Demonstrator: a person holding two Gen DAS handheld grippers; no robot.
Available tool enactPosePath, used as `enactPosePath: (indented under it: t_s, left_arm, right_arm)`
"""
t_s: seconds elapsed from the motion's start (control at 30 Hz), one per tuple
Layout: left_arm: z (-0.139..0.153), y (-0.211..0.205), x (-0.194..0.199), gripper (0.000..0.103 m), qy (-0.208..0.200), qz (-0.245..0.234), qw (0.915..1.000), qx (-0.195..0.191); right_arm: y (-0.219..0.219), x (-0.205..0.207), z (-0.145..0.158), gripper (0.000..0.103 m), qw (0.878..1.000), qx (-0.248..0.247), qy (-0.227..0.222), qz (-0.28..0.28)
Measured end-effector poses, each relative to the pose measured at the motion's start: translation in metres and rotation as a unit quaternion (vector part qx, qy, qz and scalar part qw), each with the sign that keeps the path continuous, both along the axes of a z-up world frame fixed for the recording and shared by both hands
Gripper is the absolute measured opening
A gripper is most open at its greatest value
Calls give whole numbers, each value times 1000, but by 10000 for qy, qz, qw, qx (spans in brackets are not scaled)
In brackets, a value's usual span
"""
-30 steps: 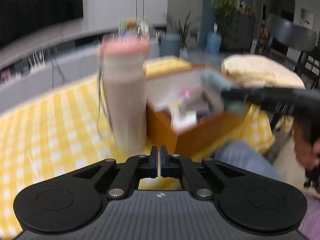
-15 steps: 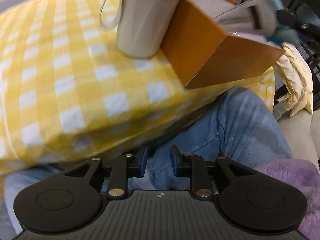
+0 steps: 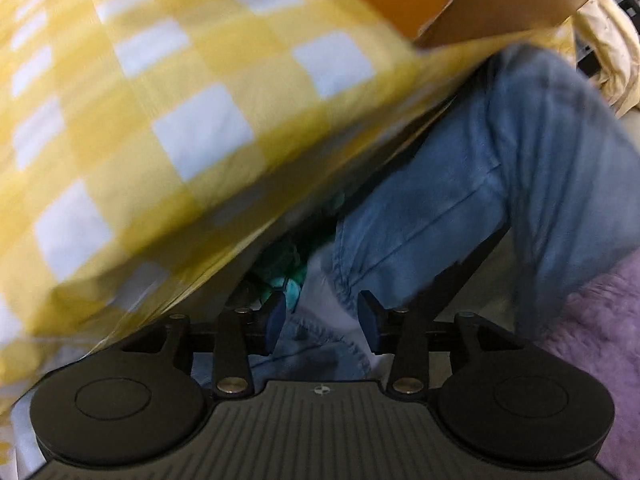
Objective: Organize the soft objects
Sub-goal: 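Carry the plush dinosaur over the box with the right tool while the left tool holds the pouch low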
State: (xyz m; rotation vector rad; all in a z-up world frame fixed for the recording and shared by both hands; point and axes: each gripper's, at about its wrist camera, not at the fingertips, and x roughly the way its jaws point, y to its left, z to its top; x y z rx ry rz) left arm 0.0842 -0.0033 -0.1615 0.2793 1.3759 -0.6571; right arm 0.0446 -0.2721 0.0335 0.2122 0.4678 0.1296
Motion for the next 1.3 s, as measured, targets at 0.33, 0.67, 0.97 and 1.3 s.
enactPosePath:
  t_s: [0.33, 0.67, 0.97, 1.3]
  left_arm:
    - [-56, -9, -1, 49, -228, 640, 9974, 233]
    - [-118, -16, -16, 59, 194, 2037, 9778, 456]
    - [-176, -27, -17, 74, 60, 2320, 9689, 854]
    - [-221, -14, -13, 75, -119, 2538, 9590, 1253]
  right_arm:
    - [3, 18, 0, 23, 9998, -37, 31, 168]
    - [-7, 32, -6, 23, 9996, 21, 43, 282]
    - [-18, 31, -16, 23, 9998, 83, 147, 142]
    - [-19, 31, -19, 23, 9995, -72, 258, -150]
